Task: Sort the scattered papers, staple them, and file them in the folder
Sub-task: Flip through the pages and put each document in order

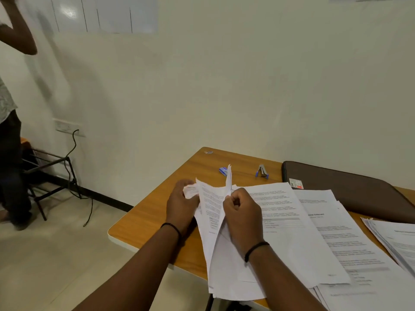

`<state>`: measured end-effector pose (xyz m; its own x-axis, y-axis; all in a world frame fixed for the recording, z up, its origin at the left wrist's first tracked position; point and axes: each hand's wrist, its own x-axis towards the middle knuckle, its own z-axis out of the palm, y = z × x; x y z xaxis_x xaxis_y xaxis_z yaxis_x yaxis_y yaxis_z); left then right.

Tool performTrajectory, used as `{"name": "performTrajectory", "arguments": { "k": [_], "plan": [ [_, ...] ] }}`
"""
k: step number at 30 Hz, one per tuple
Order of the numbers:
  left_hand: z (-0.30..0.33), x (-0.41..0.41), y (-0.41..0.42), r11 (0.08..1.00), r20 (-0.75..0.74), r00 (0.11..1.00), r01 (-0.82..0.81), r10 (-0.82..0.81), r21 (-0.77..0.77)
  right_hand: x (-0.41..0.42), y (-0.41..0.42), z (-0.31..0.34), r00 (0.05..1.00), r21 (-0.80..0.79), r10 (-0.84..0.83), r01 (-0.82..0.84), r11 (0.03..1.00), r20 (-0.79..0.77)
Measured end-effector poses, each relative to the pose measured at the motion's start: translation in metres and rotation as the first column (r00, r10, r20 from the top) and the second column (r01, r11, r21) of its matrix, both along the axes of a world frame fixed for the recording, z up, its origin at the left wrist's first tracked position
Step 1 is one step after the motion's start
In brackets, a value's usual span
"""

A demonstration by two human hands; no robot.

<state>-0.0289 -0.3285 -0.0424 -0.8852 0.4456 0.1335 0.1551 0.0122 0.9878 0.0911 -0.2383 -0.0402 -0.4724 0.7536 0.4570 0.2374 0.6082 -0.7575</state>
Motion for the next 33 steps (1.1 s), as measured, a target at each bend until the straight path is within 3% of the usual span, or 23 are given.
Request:
{"name": "performTrajectory", "arguments": {
  "k": [2,5,9,15,18,22,30,33],
  "plan": [
    [0.005,-0.002,0.001,0.979,-0.08,0.996,-0.048,0.032,-0.199,0.0,0.0,0.003,1.0,-0.006,-0.007,0.007,1.0,0.023],
    [0.016,-0.002,0.007,0.916,-0.08,0.997,-0.044,0.013,-0.399,0.0,0.001,0.008,0.999,-0.02,-0.016,0.017,1.0,0.05],
    [0.02,-0.001,0.014,0.926,-0.063,0.998,0.003,-0.028,-0.376,0.001,-0.002,0.016,0.99,-0.035,-0.044,0.049,0.998,0.137],
    [0.021,0.001,0.017,0.788,-0.36,0.933,-0.205,-0.023,-0.581,0.002,0.006,0.032,0.978,-0.13,-0.089,0.114,0.985,0.189],
    [0.028,0.011,0.013,0.796,-0.459,0.889,-0.281,0.004,-0.536,0.009,0.005,0.04,0.975,-0.121,-0.097,0.123,0.985,0.199],
    [0.037,0.008,0.01,0.89,-0.378,0.92,-0.259,0.108,-0.375,0.015,0.001,0.049,0.977,-0.085,-0.103,0.121,0.989,0.186],
    [0.062,0.002,-0.009,0.892,-0.431,0.854,-0.405,0.292,-0.199,0.016,-0.001,0.05,0.949,0.057,-0.147,0.137,0.989,0.278],
    [0.073,-0.002,-0.021,0.875,-0.456,0.81,-0.468,0.368,-0.124,0.01,-0.005,0.048,0.977,-0.002,-0.055,0.056,0.998,0.207]
  ]
}}
